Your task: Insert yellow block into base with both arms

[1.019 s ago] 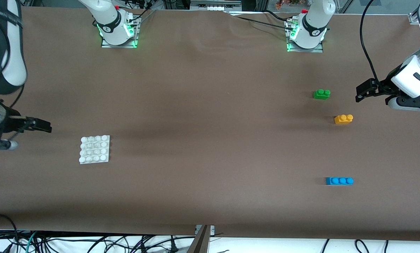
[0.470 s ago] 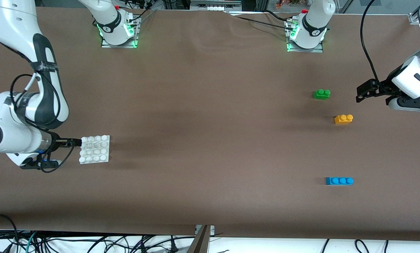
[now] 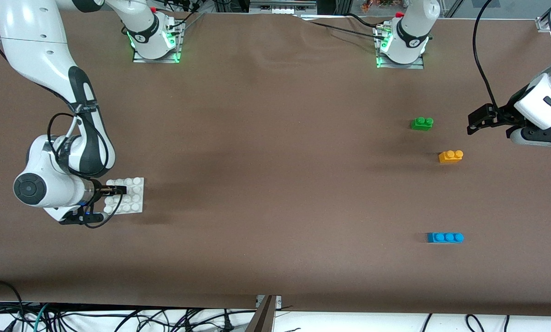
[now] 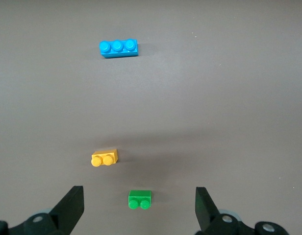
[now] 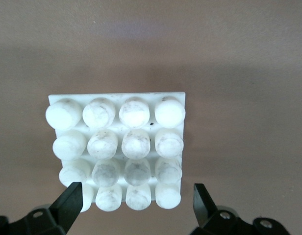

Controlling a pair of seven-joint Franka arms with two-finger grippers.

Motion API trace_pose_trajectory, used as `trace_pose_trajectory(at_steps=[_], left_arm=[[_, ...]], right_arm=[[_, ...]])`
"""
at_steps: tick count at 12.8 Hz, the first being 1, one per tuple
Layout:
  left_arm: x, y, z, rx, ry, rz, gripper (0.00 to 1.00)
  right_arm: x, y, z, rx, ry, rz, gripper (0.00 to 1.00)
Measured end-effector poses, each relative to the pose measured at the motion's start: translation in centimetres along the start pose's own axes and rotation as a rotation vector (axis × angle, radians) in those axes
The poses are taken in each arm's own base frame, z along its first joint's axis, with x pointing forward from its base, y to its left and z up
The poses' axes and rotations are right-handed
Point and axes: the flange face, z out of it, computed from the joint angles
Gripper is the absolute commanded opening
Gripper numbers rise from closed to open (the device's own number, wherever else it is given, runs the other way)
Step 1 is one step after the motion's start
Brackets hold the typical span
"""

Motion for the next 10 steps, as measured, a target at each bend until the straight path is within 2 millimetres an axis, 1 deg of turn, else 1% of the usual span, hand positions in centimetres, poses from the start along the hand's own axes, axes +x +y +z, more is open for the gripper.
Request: trace_pose_trajectory(at_steps=[6, 10], left_arm=[[0.1, 0.0, 0.1, 0.0, -0.002, 0.0, 1.0], [0.1, 0.0, 0.1, 0.0, -0.001, 0.0, 1.0]], right_arm=[[0.1, -0.3, 2.6, -0.005, -0.001, -0.004, 1.0], [0.3, -0.3, 3.5, -0.007, 0.009, -0.004, 1.0]])
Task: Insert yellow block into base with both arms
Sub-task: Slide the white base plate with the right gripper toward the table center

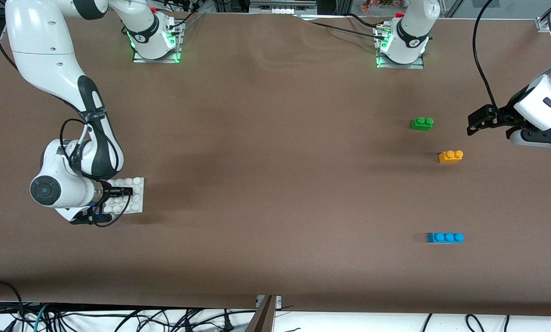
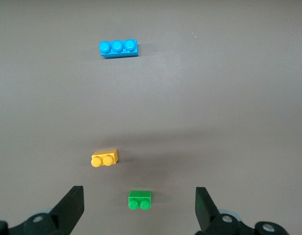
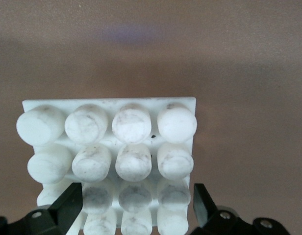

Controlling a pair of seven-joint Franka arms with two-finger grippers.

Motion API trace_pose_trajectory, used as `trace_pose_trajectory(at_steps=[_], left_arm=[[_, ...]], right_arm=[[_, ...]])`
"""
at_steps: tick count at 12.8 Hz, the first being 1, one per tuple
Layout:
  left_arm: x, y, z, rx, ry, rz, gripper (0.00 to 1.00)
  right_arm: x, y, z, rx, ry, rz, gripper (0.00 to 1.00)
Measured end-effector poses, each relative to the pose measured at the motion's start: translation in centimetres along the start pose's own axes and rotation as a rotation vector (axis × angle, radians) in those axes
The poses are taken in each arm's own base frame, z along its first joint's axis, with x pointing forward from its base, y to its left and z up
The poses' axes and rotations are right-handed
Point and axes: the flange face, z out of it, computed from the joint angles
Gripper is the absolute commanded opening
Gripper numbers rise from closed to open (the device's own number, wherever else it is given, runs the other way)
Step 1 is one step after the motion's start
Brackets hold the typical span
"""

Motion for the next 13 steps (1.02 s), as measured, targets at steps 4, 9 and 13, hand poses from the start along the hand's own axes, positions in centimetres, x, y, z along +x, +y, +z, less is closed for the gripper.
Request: trace_pose_trajectory(at_steps=[4, 9, 13], left_arm=[[0.0, 0.0, 0.0, 0.0, 0.001, 0.0, 1.0], [0.0, 0.0, -0.1, 0.0, 0.002, 0.0, 1.0], [0.1, 0.0, -0.1, 0.0, 0.001, 0.0, 1.0]], right_arm=[[0.1, -0.4, 0.5, 0.001, 0.003, -0.005, 1.0], [0.1, -0.7, 0.6, -0.004, 0.006, -0.002, 1.0], [0.7, -5.9, 0.0, 0.011, 0.042, 0.024, 1.0]])
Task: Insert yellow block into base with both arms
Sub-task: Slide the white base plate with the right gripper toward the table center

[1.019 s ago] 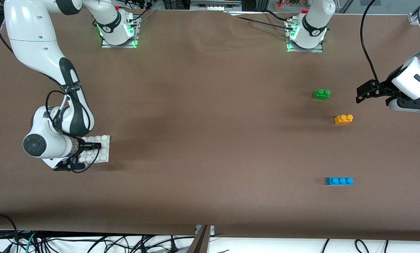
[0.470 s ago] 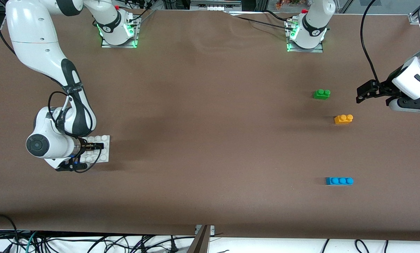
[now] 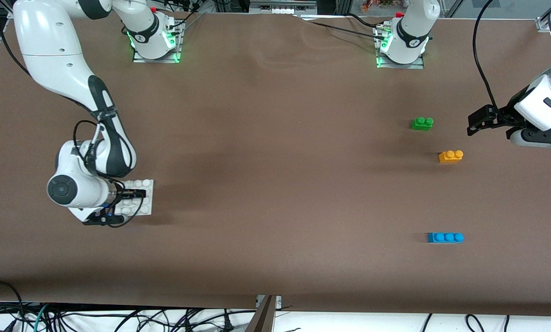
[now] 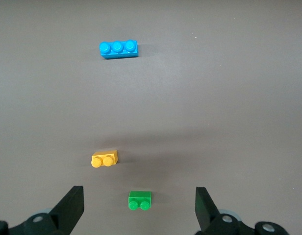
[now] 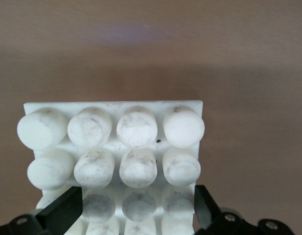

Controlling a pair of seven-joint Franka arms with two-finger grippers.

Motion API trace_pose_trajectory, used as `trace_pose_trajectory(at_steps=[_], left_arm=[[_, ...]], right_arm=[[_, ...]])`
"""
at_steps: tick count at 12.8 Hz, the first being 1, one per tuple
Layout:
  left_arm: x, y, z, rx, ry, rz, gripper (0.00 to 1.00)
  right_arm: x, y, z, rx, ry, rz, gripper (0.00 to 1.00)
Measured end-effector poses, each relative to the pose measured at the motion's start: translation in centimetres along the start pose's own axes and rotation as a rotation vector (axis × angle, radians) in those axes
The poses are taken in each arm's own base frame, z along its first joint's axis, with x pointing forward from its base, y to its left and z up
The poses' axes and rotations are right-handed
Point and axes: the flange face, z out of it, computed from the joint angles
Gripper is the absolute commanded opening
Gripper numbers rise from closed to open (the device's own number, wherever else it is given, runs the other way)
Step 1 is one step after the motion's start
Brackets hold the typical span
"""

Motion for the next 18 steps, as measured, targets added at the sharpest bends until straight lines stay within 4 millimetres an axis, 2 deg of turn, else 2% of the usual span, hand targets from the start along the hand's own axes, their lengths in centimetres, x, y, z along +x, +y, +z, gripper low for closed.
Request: trace_pose_trajectory(at_steps=[4, 7, 12, 15, 18], left_arm=[[0.0, 0.0, 0.0, 0.0, 0.0, 0.0, 1.0], [0.0, 0.0, 0.0, 0.0, 0.0, 0.0, 1.0], [0.0, 0.0, 0.0, 0.0, 0.0, 0.0, 1.0], [0.0, 0.0, 0.0, 0.0, 0.0, 0.0, 1.0], [0.0, 0.0, 0.0, 0.0, 0.0, 0.0, 1.0]], right_arm=[[-0.1, -7.2, -0.5, -0.008, 0.039, -0.001, 1.0], [-0.9, -14.0, -0.9, -0.014, 0.066, -0.001, 1.0], [-3.9, -26.3, -1.2, 0.016, 0.129, 0.013, 1.0], [-5.7, -32.1, -1.3, 0.034, 0.16, 0.046, 1.0], [-7.1, -36.7, -1.3, 0.059, 0.19, 0.087, 1.0]])
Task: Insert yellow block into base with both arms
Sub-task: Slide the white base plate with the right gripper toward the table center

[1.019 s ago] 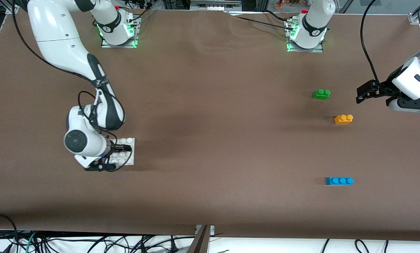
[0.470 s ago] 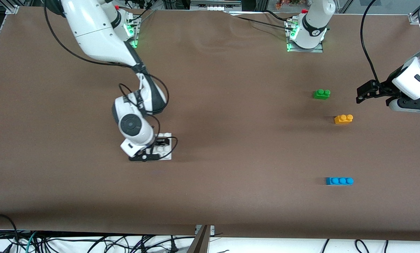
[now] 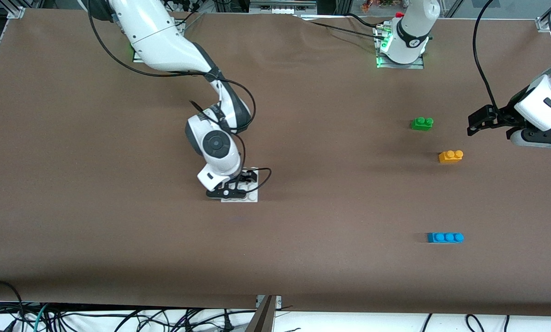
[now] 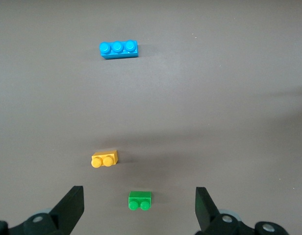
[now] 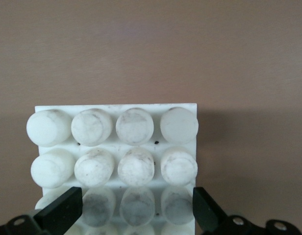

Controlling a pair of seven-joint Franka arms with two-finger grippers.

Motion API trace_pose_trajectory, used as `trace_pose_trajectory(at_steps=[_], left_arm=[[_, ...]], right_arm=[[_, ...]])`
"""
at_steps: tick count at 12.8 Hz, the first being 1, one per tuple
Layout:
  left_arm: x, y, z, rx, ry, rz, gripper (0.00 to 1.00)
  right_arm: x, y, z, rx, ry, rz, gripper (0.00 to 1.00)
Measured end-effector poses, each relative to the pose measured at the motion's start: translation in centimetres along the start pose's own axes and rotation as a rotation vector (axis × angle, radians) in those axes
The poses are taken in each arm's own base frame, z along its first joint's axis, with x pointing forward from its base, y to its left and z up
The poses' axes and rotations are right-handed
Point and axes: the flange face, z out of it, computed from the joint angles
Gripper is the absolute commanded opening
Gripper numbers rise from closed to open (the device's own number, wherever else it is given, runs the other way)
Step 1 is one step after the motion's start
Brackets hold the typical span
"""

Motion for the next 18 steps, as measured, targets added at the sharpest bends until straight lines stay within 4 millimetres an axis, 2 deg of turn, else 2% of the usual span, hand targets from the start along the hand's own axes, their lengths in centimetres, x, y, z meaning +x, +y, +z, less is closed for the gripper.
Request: trace_pose_trajectory(at_steps=[5, 9, 10, 11, 12, 18], left_arm=[[0.0, 0.0, 0.0, 0.0, 0.0, 0.0, 1.0], [0.0, 0.0, 0.0, 0.0, 0.0, 0.0, 1.0], [0.0, 0.0, 0.0, 0.0, 0.0, 0.0, 1.0], [0.0, 0.0, 0.0, 0.0, 0.0, 0.0, 1.0], [0.0, 0.0, 0.0, 0.0, 0.0, 0.0, 1.0], [0.0, 0.0, 0.0, 0.0, -0.001, -0.001, 1.0]], right_arm=[[-3.1, -8.0, 0.1, 0.064, 0.054, 0.052, 1.0], [-6.9, -13.0, 0.1, 0.101, 0.072, 0.047, 1.0], [-8.2, -14.0, 1.0, 0.101, 0.063, 0.039, 1.0], [-9.2, -14.7, 1.8, 0.102, 0.062, 0.032, 1.0], [-9.5, -15.1, 1.7, 0.106, 0.065, 0.027, 1.0], [-9.4, -15.4, 1.5, 0.109, 0.067, 0.025, 1.0]])
